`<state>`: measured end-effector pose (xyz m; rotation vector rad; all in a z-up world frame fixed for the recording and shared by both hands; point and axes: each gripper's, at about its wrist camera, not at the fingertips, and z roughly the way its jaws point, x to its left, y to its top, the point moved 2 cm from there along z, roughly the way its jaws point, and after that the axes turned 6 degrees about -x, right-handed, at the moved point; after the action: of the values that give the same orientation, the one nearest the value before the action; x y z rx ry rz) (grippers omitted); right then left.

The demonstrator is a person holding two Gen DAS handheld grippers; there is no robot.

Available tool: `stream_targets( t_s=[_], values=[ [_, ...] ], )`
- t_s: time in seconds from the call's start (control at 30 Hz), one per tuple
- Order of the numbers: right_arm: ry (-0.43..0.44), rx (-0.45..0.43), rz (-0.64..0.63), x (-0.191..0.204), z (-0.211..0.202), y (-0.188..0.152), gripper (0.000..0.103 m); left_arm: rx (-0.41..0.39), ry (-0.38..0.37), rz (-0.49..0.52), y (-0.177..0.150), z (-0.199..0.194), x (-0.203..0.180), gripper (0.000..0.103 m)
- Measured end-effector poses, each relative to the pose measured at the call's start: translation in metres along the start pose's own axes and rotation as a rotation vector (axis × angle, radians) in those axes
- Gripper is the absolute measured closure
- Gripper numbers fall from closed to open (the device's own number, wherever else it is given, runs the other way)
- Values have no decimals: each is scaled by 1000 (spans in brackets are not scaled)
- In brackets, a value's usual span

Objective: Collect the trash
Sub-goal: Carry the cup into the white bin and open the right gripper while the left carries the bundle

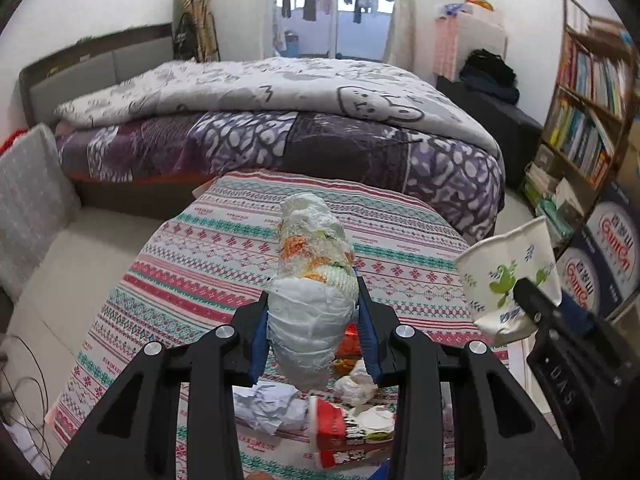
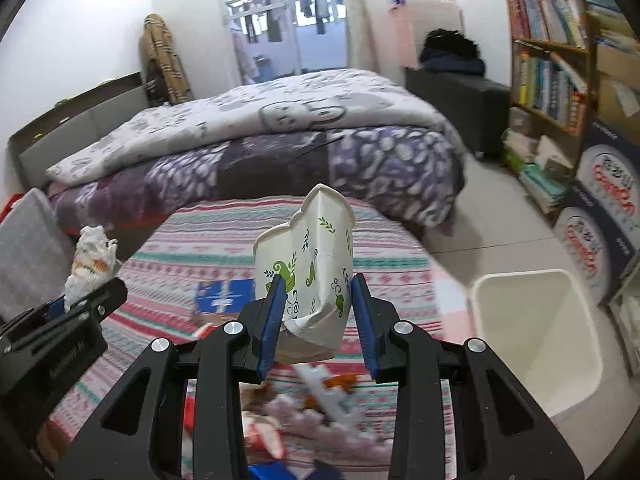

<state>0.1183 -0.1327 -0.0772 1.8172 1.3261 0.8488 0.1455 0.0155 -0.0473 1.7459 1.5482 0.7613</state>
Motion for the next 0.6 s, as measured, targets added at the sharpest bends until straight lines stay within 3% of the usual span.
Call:
stream_targets(
  t_s=[0.33, 0.6],
  values=[
    [-103, -9, 6, -40, -12, -2, 71, -37, -38, 74, -6, -2, -61, 65],
    [-218, 14, 78, -105, -16, 1, 71, -19, -102, 125, -17, 3, -110, 65]
  ],
)
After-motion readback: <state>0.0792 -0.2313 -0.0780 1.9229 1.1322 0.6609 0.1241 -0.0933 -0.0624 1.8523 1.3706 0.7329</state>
